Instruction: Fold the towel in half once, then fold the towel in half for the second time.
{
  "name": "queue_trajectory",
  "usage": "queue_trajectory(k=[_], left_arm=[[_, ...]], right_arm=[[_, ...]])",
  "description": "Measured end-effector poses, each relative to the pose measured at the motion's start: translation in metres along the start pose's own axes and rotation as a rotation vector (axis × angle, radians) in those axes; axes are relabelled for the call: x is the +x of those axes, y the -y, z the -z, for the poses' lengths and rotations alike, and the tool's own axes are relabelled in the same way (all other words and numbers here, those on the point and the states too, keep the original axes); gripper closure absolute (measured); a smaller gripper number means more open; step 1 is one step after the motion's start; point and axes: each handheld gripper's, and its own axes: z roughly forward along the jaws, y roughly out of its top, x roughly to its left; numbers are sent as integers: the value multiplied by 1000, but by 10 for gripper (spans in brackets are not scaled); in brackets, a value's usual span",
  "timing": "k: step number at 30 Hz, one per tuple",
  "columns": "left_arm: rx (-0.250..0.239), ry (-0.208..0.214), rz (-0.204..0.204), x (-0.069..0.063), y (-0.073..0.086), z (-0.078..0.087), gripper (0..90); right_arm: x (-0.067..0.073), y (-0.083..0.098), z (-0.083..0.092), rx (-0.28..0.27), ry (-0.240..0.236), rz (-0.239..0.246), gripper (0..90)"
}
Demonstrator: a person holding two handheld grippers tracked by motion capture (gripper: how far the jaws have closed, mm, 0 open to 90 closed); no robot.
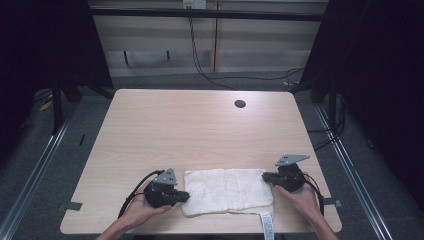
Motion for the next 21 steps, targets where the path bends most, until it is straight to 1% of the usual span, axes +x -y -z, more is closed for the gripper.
queue_trajectory(k=[1, 2, 3, 4, 5, 6, 8, 9, 10, 11, 12, 13, 14, 15, 17, 18, 19, 20, 21], left_arm=[[-10, -3, 2, 0, 0, 1, 827], [-21, -3, 16, 0, -1, 3, 799], [-33, -4, 21, 1, -1, 6, 768], [-38, -5, 20, 2, -2, 8, 725], [-44, -7, 24, 3, -3, 11, 692], [-60, -2, 33, 4, -4, 13, 671], [-74, -17, 51, 7, -5, 17, 603], [-89, -15, 62, 10, -4, 20, 564], [-90, -27, 72, 11, -4, 21, 530], [-98, -48, 82, 13, -4, 22, 494], [-98, -48, 82, 13, -4, 22, 488], [-100, -88, 128, 18, -4, 25, 479], [-90, -105, 138, 20, -4, 27, 447], [-91, -111, 147, 23, -4, 29, 426], [-95, -110, 146, 24, -3, 31, 458], [-117, -84, 162, 27, -1, 35, 444], [-129, -74, 161, 28, 0, 38, 446], [-129, -74, 161, 28, 0, 38, 456], [-141, -108, 142, 27, 1, 42, 462]], right_arm=[[0, -1, 2, -1, 5, -10, 773], [0, -2, 3, -17, 5, -15, 756], [0, -3, 5, -34, -13, -11, 732], [0, -4, 7, -52, -16, -15, 701], [1, -5, 10, -67, -18, -17, 690], [3, -7, 12, -80, -29, -15, 675], [7, -9, 17, -101, -42, -13, 626], [8, -10, 18, -103, -58, -12, 610], [11, -11, 17, -105, -60, -3, 603], [12, -12, 17, -105, -60, -1, 590], [14, -14, 17, -105, -70, -2, 582], [18, -15, 16, -107, -77, 8, 574], [21, -17, 15, -108, -81, 11, 569], [23, -18, 14, -108, -87, 14, 553], [31, -20, 13, -106, -94, 20, 526], [35, -21, 13, -110, -101, 23, 515], [37, -22, 12, -114, -111, 23, 508], [40, -23, 12, -121, -120, 22, 498], [41, -24, 13, -127, -131, 21, 494]])
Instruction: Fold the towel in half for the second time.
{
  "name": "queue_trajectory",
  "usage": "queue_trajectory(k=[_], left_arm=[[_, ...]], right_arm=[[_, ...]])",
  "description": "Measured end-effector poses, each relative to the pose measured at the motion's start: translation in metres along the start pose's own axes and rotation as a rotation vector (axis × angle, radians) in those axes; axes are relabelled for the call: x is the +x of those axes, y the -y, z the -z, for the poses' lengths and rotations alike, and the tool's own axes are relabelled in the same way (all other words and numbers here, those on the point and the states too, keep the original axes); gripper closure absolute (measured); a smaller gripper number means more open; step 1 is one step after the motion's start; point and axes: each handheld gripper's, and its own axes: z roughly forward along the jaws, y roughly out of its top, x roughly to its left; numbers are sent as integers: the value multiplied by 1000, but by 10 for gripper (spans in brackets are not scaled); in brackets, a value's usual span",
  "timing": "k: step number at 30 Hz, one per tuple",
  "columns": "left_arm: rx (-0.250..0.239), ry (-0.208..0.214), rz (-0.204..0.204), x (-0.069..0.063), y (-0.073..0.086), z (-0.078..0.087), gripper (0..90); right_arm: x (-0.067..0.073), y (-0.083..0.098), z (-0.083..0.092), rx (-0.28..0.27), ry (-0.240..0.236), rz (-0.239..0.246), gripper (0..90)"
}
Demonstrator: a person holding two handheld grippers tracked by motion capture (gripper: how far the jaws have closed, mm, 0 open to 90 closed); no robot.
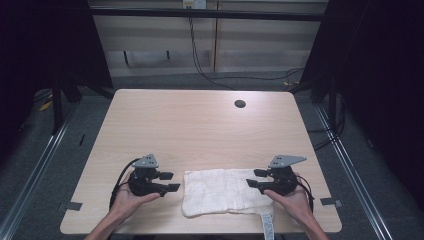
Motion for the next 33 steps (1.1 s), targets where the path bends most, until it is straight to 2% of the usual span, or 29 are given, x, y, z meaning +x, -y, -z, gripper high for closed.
queue_trajectory(k=[1, 2, 4, 5, 6, 7, 8, 10, 11, 12, 13, 14, 16, 19, 23, 26, 29, 32, 33], left_arm=[[-20, -13, -16, 0, 0, 2, 493], [-46, -8, -38, -1, 1, 4, 527], [-103, -13, -77, -2, 0, 6, 541], [-119, -20, -89, -2, 0, 6, 520], [-115, -21, -88, -2, -3, 7, 494], [-108, -13, -71, -1, -6, 9, 484], [-94, -12, -58, 1, -10, 11, 500], [-71, -41, -63, 5, -20, 15, 481], [-71, -41, -63, 5, -20, 15, 481], [-80, -48, -33, 12, -32, 20, 480], [-86, -41, -11, 15, -38, 21, 484], [-84, -53, 0, 17, -43, 20, 450], [-82, -77, 2, 20, -51, 17, 395], [-59, -67, -9, 23, -60, 8, 378], [-8, -65, -39, 26, -64, -7, 392], [9, -35, -28, 30, -62, -20, 394], [47, -28, -34, 31, -60, -30, 394], [43, -21, -25, 32, -58, -33, 394], [44, -22, -21, 33, -56, -36, 406]], right_arm=[[1, -1, 0, -4, -7, -5, 487], [3, -2, 0, -12, -8, -7, 478], [6, -4, 1, -20, -16, -13, 466], [8, -5, 0, -23, -24, -17, 459], [10, -7, -1, -16, -24, -22, 459], [12, -8, -3, -6, -33, -21, 457], [14, -9, -5, -4, -50, -20, 456], [20, -13, -9, 4, -60, -6, 446], [23, -16, -12, 4, -74, 5, 437], [27, -19, -14, 1, -82, 15, 427], [32, -24, -16, 5, -87, 25, 406], [35, -29, -19, 6, -100, 29, 384], [41, -37, -24, 15, -107, 42, 345], [53, -51, -34, 15, -147, 74, 321], [66, -61, -49, 40, -209, 97, 301], [78, -65, -64, 58, -257, 112, 304], [89, -68, -75, 84, -281, 145, 338], [95, -70, -79, 99, -295, 159, 380], [103, -71, -84, 120, -322, 192, 442]])
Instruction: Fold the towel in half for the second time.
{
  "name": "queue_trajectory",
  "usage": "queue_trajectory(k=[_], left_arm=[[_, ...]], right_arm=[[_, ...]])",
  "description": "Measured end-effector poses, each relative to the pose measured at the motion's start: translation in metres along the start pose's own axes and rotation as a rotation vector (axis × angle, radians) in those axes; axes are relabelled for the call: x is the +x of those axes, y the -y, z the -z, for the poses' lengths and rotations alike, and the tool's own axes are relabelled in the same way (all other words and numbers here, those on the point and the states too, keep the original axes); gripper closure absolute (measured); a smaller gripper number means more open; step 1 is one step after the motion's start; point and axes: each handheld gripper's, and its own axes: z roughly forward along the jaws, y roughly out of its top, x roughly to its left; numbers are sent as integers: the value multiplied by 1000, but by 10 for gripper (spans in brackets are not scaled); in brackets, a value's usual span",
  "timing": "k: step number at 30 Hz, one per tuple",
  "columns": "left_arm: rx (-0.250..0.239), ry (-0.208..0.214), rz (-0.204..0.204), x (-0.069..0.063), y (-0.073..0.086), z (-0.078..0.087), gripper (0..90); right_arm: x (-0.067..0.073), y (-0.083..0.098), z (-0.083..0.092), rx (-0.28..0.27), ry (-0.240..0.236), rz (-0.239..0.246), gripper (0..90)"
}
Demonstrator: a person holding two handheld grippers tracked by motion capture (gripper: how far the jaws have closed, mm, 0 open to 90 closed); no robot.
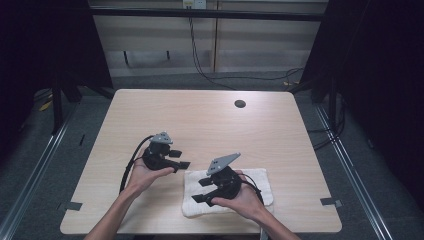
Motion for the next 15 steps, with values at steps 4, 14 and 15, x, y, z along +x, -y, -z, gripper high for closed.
queue_trajectory(k=[4, 14, 15], left_arm=[[-9, 3, -2, 1, 2, -2, 443], [21, -5, -3, 1, 10, -13, 441], [28, -12, -3, 0, 11, -12, 442]], right_arm=[[7, -1, -11, 33, -26, 22, 498], [21, 8, -44, 101, -59, 71, 550], [22, 8, -46, 104, -53, 72, 552]])
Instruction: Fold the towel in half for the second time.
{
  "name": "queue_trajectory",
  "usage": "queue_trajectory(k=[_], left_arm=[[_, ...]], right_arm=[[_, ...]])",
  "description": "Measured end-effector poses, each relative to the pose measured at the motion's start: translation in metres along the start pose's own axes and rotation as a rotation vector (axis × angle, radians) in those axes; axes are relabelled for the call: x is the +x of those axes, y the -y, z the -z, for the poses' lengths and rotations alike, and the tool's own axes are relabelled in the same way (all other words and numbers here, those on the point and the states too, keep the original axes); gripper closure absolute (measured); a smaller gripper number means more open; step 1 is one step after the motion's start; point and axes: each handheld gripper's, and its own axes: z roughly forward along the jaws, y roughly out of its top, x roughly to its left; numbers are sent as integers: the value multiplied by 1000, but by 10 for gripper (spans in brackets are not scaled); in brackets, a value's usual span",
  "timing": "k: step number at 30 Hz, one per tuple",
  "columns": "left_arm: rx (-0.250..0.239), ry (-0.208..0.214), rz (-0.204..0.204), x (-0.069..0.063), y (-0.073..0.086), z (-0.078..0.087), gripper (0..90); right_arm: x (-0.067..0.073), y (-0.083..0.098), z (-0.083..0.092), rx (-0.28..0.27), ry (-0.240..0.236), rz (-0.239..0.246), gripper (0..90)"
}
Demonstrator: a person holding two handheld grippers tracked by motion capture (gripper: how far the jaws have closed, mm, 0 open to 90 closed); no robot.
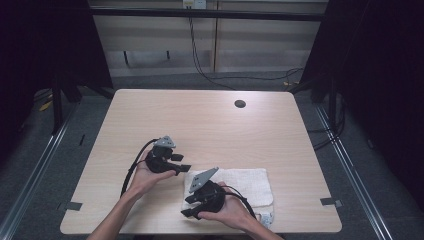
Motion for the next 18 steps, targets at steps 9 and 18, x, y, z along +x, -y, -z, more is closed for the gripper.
queue_trajectory(k=[9, 18], left_arm=[[23, -10, -9, 2, 7, 4, 443], [42, 5, -25, 0, 7, 1, 443]], right_arm=[[10, 7, -18, 24, 62, 92, 574], [9, 6, -18, 31, 129, 116, 808]])
